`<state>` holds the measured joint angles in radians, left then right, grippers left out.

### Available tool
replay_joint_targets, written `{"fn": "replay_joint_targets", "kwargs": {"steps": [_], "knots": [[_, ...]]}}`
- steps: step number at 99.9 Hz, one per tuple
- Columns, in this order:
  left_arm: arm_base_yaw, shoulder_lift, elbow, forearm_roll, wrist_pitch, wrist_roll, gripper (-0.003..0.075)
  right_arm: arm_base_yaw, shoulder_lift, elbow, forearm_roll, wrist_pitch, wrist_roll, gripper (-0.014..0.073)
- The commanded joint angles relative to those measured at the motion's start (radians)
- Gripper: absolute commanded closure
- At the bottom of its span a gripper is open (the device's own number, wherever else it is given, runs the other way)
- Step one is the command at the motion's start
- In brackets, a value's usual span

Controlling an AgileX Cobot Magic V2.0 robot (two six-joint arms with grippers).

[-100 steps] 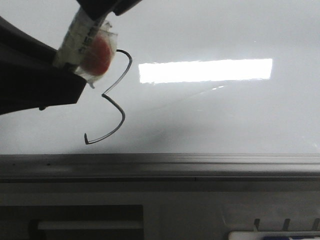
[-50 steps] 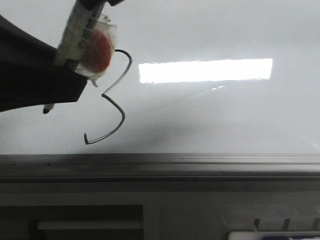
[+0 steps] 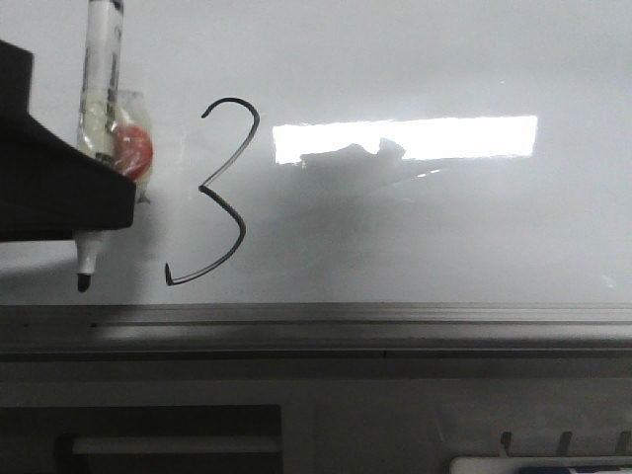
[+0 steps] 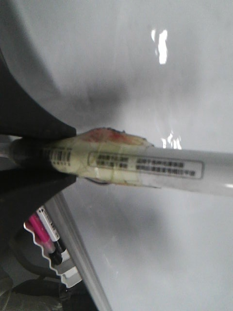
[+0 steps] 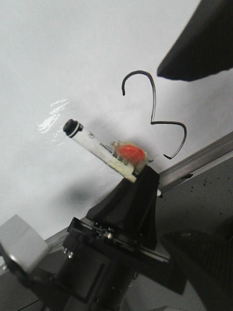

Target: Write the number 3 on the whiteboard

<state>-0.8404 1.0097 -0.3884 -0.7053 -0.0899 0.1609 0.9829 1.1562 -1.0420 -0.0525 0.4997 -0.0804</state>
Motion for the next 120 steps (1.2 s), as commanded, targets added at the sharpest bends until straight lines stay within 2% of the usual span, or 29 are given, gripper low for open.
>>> {"fn": "replay_joint_targets", "kwargs": {"steps": [1,57,62,69,81,88,98,114,120], "knots": [[0.030,0.029,-0.032,-0.063,-0.064,-0.010,0.0741,-0.006,-0.028,-0.033,-0.005,-0.051,0.009,0.0049],[0.091,0.075,-0.032,-0.036,-0.064,-0.010,0.0736,-0.006,-0.028,-0.033,-0.005,-0.051,0.009,0.0049],[0.091,0.075,-0.032,-0.036,-0.064,-0.010,0.0708,-0.006,-0.028,-0.033,-0.005,-0.051,0.009,0.0049],[0.091,0.070,-0.032,-0.036,-0.064,-0.010,0.0611,-0.006,-0.028,-0.033,-0.005,-0.051,0.009,0.0049],[0.091,0.064,-0.032,-0.036,-0.064,-0.010,0.0334,-0.006,-0.028,-0.033,-0.005,-0.051,0.009,0.0049],[0.091,0.064,-0.032,-0.036,-0.064,-0.010,0.0241,-0.006,-0.028,-0.033,-0.005,-0.051,0.009,0.0049],[0.091,0.052,-0.032,-0.036,-0.068,-0.010,0.0232,-0.006,-0.030,-0.033,-0.005,-0.048,0.009,0.0049],[0.093,-0.039,-0.032,-0.026,-0.063,0.031,0.0279,-0.006,-0.068,-0.033,-0.005,-0.041,0.009,0.0051],[0.093,-0.090,-0.030,-0.026,-0.061,0.057,0.0311,-0.006,-0.094,-0.033,-0.005,-0.041,0.009,0.0105]]}}
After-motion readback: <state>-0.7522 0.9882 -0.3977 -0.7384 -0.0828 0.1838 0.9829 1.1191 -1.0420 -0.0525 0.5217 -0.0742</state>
